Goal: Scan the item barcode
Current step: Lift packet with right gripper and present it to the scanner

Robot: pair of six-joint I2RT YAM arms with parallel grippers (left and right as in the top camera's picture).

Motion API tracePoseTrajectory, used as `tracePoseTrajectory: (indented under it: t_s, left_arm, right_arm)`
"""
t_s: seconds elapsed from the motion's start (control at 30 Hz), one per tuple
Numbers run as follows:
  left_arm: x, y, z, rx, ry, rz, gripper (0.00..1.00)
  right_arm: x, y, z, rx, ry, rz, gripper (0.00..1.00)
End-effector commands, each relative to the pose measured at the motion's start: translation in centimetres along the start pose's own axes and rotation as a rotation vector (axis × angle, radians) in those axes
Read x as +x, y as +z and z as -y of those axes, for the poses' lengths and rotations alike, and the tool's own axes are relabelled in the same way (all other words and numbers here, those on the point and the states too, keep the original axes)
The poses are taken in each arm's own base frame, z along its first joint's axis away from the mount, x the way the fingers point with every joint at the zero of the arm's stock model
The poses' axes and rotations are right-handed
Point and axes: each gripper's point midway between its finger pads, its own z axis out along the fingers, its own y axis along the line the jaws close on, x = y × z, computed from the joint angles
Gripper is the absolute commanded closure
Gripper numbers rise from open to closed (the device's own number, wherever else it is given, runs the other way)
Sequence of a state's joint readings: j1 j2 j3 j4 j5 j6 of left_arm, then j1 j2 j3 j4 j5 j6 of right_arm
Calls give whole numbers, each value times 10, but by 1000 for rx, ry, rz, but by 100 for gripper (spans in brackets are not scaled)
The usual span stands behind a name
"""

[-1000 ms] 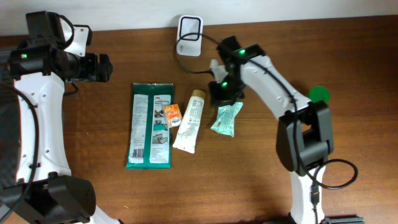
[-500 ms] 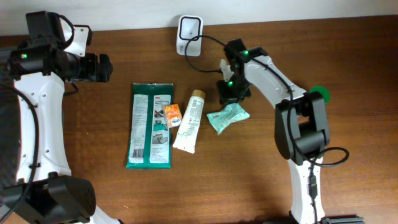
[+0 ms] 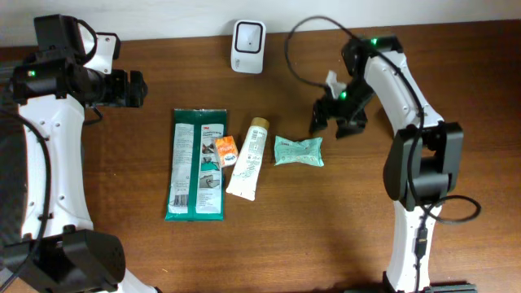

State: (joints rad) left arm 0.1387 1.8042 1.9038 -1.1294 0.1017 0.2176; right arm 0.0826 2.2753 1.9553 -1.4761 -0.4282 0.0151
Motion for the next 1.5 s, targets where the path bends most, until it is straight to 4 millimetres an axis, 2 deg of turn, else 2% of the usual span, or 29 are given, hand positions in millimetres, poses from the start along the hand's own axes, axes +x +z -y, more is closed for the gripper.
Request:
tracePoseTrajectory:
  t_s: [0.0, 0.13, 0.23, 0.37, 0.4, 0.43, 0.47, 0.53, 0.6, 0.67, 0.8, 0.87, 0.93, 1.0, 1.03, 1.27, 1.37, 1.47]
  left_arm:
    - [-5, -11, 1, 3, 14, 30, 1]
    - [-5, -11, 1, 3, 14, 30, 1]
    - [-5, -11, 1, 3, 14, 30, 1]
    - [-5, -11, 1, 3, 14, 30, 1]
    - [-5, -11, 1, 3, 14, 30, 1]
    - [-5, -11, 1, 3, 14, 30, 1]
    - [-5, -11, 1, 3, 14, 30, 1]
    - [-5, -11, 1, 3, 14, 30, 1]
    - [-5, -11, 1, 3, 14, 30, 1]
    - [-5, -11, 1, 3, 14, 30, 1]
    - [-5, -11, 1, 3, 14, 30, 1]
    - [-5, -11, 1, 3, 14, 30, 1]
    - [-5, -11, 1, 3, 14, 30, 1]
    - [-5, -11, 1, 3, 14, 30, 1]
    - [-5, -11, 1, 3, 14, 30, 1]
    - [-5, -11, 1, 3, 14, 30, 1]
    - [-5, -11, 1, 3, 14, 30, 1]
    - [-5, -11, 1, 3, 14, 30, 1]
  right_arm:
    - [12, 24, -1, -70, -19, -48, 28]
    - [8, 46, -7, -171, -47, -29, 30]
    - [1, 61, -10, -206, -72, 5, 35]
    - [-4, 84, -14, -221, -71, 35, 53]
    - [-5, 89, -15, -226, -82, 42, 66]
    - [-6, 91, -18, -240, -92, 49, 84]
    - [-7, 91, -19, -245, -98, 55, 95]
    - [-11, 86, -21, -246, -110, 75, 96]
    - [-19, 66, -28, -248, -135, 119, 96]
    - [-27, 31, -42, -246, -213, 187, 96]
    - [-44, -73, -89, -164, -397, 441, 96]
    - [-53, -107, -104, -52, -456, 553, 96]
    - [-66, -126, -112, 88, -482, 649, 96]
    - [-83, -138, -118, 239, -500, 750, 96]
    - [-99, -149, -125, 373, -523, 849, 96]
    - [-157, -204, -186, 828, -750, 1247, 96]
    - [-183, -201, -196, 912, -845, 1316, 96]
    - [-214, -188, -200, 1026, -942, 1374, 96]
